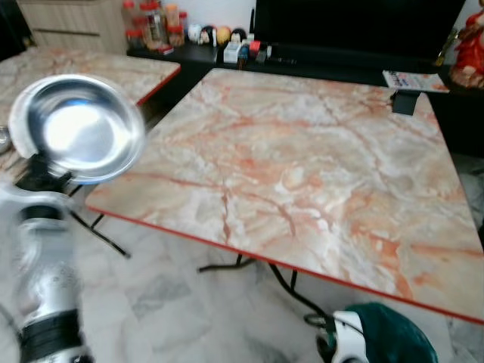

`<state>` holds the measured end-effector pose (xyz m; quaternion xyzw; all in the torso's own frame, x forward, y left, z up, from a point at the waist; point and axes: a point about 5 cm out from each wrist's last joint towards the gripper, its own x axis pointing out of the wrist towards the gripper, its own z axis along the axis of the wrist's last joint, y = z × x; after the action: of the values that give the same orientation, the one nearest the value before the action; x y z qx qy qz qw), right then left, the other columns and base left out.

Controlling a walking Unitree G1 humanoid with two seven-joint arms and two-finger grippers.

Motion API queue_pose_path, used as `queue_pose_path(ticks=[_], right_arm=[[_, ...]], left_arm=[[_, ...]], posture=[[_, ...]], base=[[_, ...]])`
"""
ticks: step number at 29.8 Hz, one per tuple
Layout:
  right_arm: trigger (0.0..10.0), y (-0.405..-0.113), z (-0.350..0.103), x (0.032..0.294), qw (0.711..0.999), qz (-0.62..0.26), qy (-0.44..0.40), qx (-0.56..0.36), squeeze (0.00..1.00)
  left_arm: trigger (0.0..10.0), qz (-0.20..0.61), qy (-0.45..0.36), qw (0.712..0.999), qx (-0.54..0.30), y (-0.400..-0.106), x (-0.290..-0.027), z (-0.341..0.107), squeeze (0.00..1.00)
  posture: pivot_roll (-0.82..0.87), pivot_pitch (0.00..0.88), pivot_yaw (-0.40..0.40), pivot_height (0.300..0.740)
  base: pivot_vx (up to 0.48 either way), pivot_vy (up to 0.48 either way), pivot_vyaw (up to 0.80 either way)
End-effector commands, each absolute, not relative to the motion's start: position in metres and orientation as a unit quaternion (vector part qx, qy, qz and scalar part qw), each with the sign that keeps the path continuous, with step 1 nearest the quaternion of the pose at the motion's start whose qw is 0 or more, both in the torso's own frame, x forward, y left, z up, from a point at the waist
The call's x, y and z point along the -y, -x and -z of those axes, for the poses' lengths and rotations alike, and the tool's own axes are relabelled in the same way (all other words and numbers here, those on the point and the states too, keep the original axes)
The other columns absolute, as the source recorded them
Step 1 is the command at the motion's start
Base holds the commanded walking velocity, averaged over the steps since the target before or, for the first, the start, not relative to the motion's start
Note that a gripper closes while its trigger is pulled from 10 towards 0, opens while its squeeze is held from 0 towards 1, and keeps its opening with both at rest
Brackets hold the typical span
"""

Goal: Setting the table

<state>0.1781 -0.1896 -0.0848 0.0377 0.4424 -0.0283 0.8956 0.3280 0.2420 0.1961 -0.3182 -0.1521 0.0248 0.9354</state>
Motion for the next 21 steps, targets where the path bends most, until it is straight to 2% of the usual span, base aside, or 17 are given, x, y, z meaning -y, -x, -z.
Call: queue_pose_path(ticks=[1, 3, 4, 7, 8, 9, 10, 12, 14, 19, 21], right_arm=[[10.0, -0.177, 0.085, 0.191, 0.896, 0.043, -0.047, -0.439, 0.0], [10.0, -0.176, 0.085, 0.191, 0.896, 0.044, -0.048, -0.439, 0.0], [10.0, -0.173, 0.087, 0.191, 0.895, 0.047, -0.049, -0.441, 0.0], [10.0, -0.168, 0.089, 0.191, 0.892, 0.057, -0.054, -0.446, 0.0], [10.0, -0.165, 0.09, 0.192, 0.89, 0.063, -0.057, -0.448, 0.0], [10.0, -0.165, 0.09, 0.192, 0.89, 0.063, -0.057, -0.448, 0.0], [10.0, -0.163, 0.091, 0.192, 0.889, 0.067, -0.06, -0.448, 0.0], [10.0, -0.162, 0.091, 0.192, 0.889, 0.07, -0.063, -0.448, 0.0], [10.0, -0.16, 0.092, 0.192, 0.888, 0.074, -0.065, -0.449, 0.0], [10.0, -0.155, 0.094, 0.194, 0.886, 0.079, -0.066, -0.452, 0.0], [10.0, -0.154, 0.094, 0.194, 0.886, 0.08, -0.065, -0.453, 0.0]], left_arm=[[10.0, 0.028, 0.303, 0.946, 0.107, -0.342, -0.218, -0.194, 0.0], [10.0, 0.047, 0.304, 0.947, 0.095, -0.346, -0.209, -0.193, 0.0], [10.0, 0.09, 0.307, 0.946, 0.059, -0.354, -0.183, -0.187, 0.0], [10.0, 0.151, 0.279, 0.948, -0.014, -0.36, -0.141, -0.173, 0.0], [10.0, 0.179, 0.306, 0.934, -0.042, -0.361, -0.119, -0.168, 0.0], [10.0, 0.179, 0.306, 0.934, -0.042, -0.361, -0.119, -0.168, 0.0], [10.0, 0.193, 0.331, 0.922, -0.06, -0.361, -0.105, -0.163, 0.0], [10.0, 0.204, 0.346, 0.913, -0.075, -0.36, -0.096, -0.16, 0.0], [10.0, 0.221, 0.33, 0.912, -0.105, -0.359, -0.082, -0.151, 0.0], [10.0, 0.233, 0.352, 0.897, -0.131, -0.355, -0.068, -0.145, 0.0], [10.0, 0.213, 0.366, 0.89, -0.169, -0.356, -0.064, -0.14, 0.0]], posture=[[0.05, 0.043, 0.036, 0.74], [0.05, 0.043, 0.042, 0.74], [0.03, 0.038, 0.055, 0.74], [0.01, 0.028, 0.076, 0.74], [0.0, 0.028, 0.086, 0.74], [0.0, 0.028, 0.086, 0.74], [-0.02, 0.027, 0.094, 0.74], [-0.03, 0.027, 0.102, 0.74], [-0.03, 0.023, 0.108, 0.74], [-0.04, 0.012, 0.111, 0.74], [-0.04, 0.008, 0.111, 0.74]], base=[[0.0, 0.0, 0.0], [0.0, 0.0, 0.0], [0.0, 0.0, 0.0], [0.0, 0.0, 0.0], [0.0, 0.0, 0.0], [0.0, 0.0, 0.0], [0.0, 0.0, 0.0], [0.0, 0.0, 0.0], [0.0, 0.0, 0.0], [0.0, 0.0, 0.0], [0.0, 0.0, 0.0]])
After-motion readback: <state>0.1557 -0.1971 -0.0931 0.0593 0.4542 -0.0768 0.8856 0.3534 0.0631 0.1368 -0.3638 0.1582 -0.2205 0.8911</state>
